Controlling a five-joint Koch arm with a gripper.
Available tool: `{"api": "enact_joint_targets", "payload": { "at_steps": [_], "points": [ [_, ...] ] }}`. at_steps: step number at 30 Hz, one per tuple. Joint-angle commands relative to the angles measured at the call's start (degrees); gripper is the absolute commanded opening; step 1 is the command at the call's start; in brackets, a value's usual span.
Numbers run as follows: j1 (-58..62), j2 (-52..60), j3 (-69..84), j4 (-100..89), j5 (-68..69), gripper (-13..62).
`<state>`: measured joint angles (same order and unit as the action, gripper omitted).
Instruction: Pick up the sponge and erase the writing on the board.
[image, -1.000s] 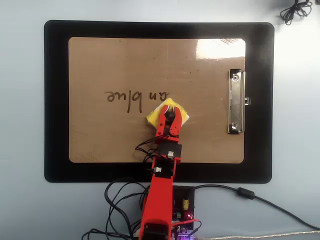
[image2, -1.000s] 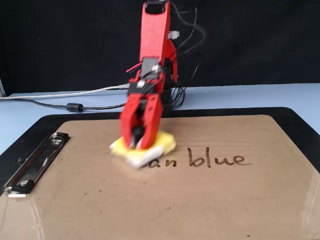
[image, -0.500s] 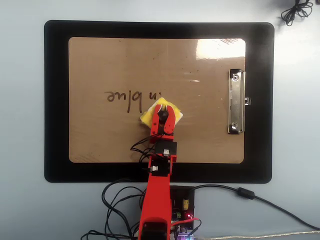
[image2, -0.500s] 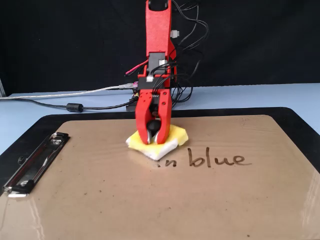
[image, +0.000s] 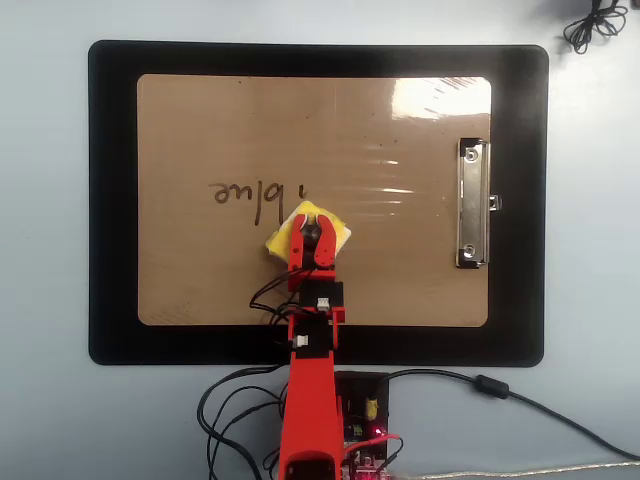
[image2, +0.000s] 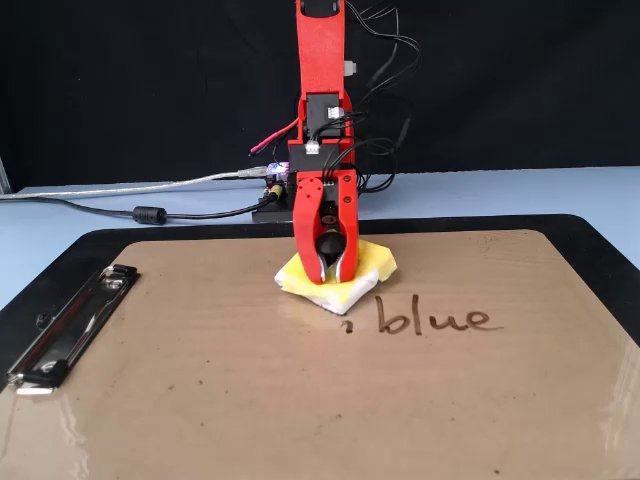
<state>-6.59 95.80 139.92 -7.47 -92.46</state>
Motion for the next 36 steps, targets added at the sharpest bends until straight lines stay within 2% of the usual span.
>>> {"api": "enact_joint_targets", "payload": {
  "at_steps": [1, 3, 5, 7, 10, 12, 15, 18, 20, 22, 26, 28, 30, 34, 35, 36],
  "points": [
    [-1.23, -8.61, -8.09, -0.88, -1.49, -7.9],
    [-1.23, -20.30, -18.46, -1.05, -1.58, -7.9],
    [-1.32, -23.38, -23.82, -0.53, -1.49, -7.9],
    [-1.58, -16.96, -16.79, -0.35, -1.58, -7.9],
    [-3.96, 1.58, 0.00, 0.62, -1.58, -7.9],
    [-4.48, 5.27, 3.25, 1.05, -1.67, -7.9],
    [-5.36, -4.92, -3.87, -0.62, -1.67, -7.9],
    [-5.71, -27.60, -23.38, -4.22, -1.58, -7.9],
    [-6.33, -32.26, -29.62, -4.83, -1.49, -7.9],
    [-6.77, -26.81, -23.20, -3.69, -1.49, -7.9],
    [-11.07, 1.23, 0.00, 1.67, -2.90, -7.9],
    [-11.51, 4.92, 2.02, 3.96, -4.75, -7.9],
    [-12.66, -1.05, -2.37, 3.34, -5.10, -7.9],
    [-13.01, -28.21, -29.00, 2.55, -5.10, -7.9],
    [-13.10, -32.08, -36.04, 2.99, -5.10, -7.9],
    [-13.10, -32.26, -36.56, 3.69, -5.19, -7.9]
  ]
}}
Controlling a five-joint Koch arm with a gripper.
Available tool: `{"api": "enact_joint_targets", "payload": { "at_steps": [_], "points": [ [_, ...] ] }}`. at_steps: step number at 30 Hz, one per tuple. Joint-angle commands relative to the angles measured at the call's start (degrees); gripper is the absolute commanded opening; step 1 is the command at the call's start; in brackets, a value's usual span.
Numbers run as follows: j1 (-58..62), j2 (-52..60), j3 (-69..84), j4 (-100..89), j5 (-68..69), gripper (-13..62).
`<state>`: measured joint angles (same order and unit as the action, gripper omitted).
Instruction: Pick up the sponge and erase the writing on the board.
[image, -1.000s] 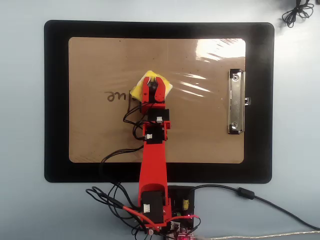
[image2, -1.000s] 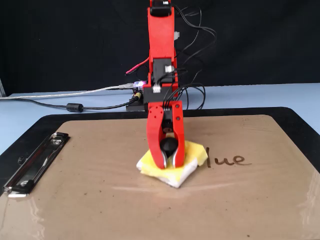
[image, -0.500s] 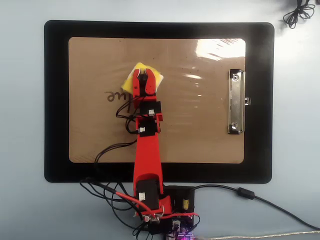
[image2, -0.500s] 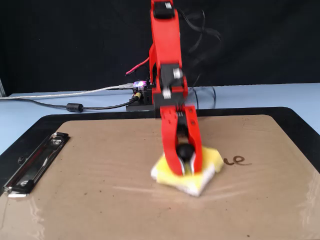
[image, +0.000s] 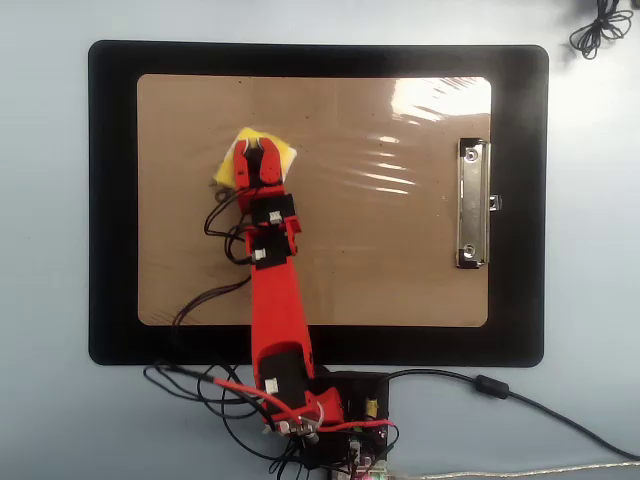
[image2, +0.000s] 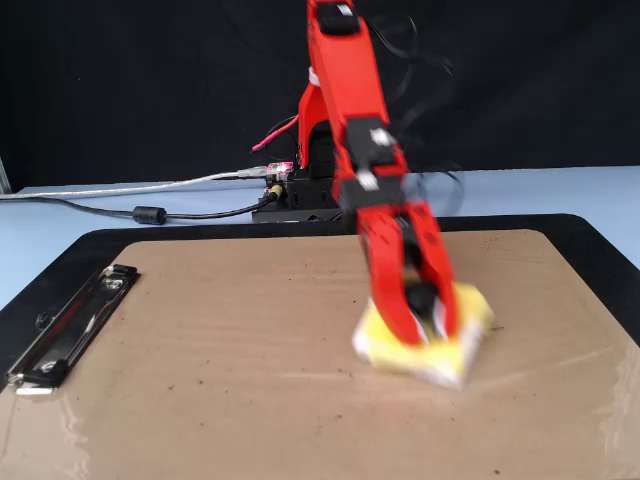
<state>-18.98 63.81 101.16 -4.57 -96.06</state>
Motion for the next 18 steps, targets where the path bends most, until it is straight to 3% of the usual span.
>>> {"api": "enact_joint_targets", "payload": {
  "at_steps": [1, 5, 7, 9, 13, 14, 16, 18],
  "points": [
    [-0.79, 1.93, 6.42, 1.14, -1.58, -7.9],
    [-1.58, 28.92, 32.96, 1.49, -1.85, -7.9],
    [-1.58, 35.24, 39.46, 1.58, -1.85, -7.9],
    [-1.67, 32.17, 38.06, 0.62, -1.76, -7.9],
    [0.35, 7.65, 16.70, -3.69, -1.49, -7.9],
    [0.35, 6.68, 14.94, -4.31, -1.49, -7.9],
    [0.26, 12.13, 22.76, -4.75, -1.58, -7.9],
    [0.18, 28.48, 36.74, -3.69, -1.58, -7.9]
  ]
}}
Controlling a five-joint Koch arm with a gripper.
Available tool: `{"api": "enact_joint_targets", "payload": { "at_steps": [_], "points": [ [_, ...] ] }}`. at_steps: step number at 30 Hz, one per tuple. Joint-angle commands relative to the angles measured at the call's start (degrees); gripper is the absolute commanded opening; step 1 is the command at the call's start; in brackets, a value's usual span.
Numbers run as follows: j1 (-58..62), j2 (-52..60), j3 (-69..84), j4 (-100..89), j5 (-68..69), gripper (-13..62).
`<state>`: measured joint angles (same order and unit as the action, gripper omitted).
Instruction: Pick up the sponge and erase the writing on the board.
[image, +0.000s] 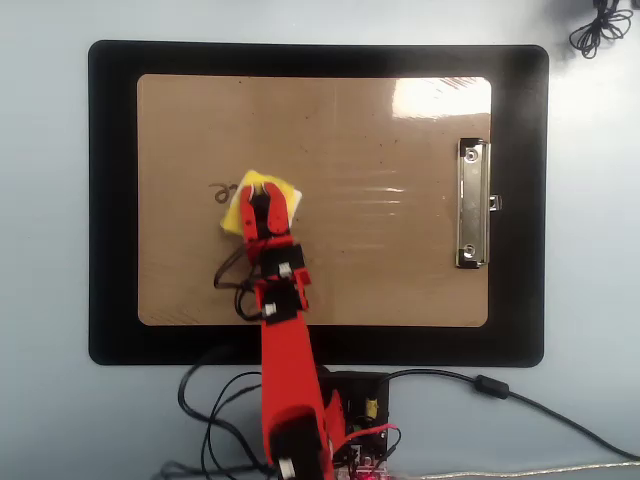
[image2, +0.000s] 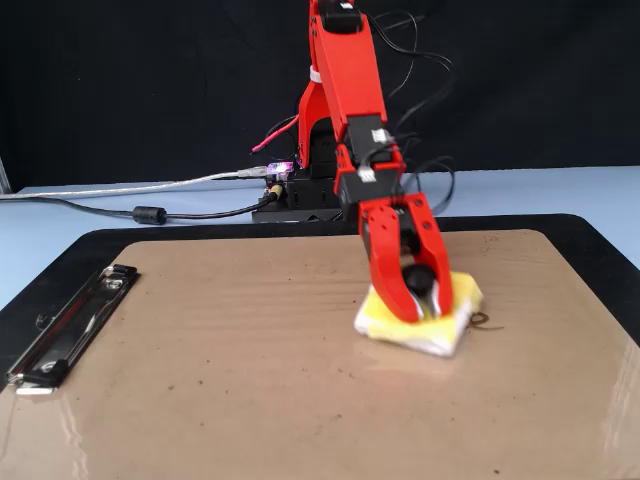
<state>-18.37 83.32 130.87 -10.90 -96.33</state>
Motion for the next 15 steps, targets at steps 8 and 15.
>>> {"api": "enact_joint_targets", "payload": {
  "at_steps": [8, 15],
  "points": [
    [0.79, 5.98, 2.64, 6.42, -1.23, -7.9],
    [3.08, 14.94, 12.13, 2.99, -1.05, -7.9]
  ]
}}
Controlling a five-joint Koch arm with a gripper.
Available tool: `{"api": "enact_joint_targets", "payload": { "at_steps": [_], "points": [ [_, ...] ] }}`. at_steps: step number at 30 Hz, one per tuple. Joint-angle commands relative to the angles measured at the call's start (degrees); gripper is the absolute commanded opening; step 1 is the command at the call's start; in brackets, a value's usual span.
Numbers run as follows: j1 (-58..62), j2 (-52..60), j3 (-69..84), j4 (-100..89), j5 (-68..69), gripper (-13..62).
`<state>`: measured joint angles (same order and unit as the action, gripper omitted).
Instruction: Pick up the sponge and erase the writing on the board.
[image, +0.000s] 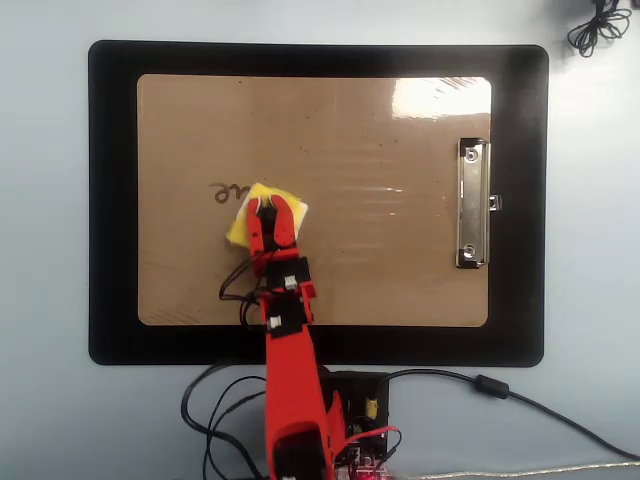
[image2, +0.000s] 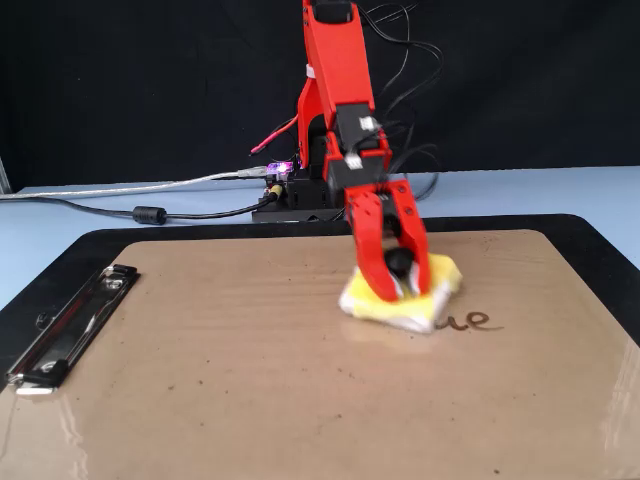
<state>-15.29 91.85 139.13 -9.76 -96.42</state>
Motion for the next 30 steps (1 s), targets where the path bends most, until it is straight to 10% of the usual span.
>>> {"api": "enact_joint_targets", "payload": {
  "at_steps": [1, 8, 15, 22, 30],
  "points": [
    [0.00, 11.25, 7.56, 1.93, -0.97, -7.9],
    [-0.62, -18.02, -15.12, -4.48, -1.58, -7.9],
    [-8.96, 7.03, 3.52, 4.04, -9.05, -7.9],
    [-9.76, -15.82, -21.27, 5.71, -8.53, -7.9],
    [-12.04, 11.25, 1.32, 12.83, -8.53, -7.9]
  ]
}}
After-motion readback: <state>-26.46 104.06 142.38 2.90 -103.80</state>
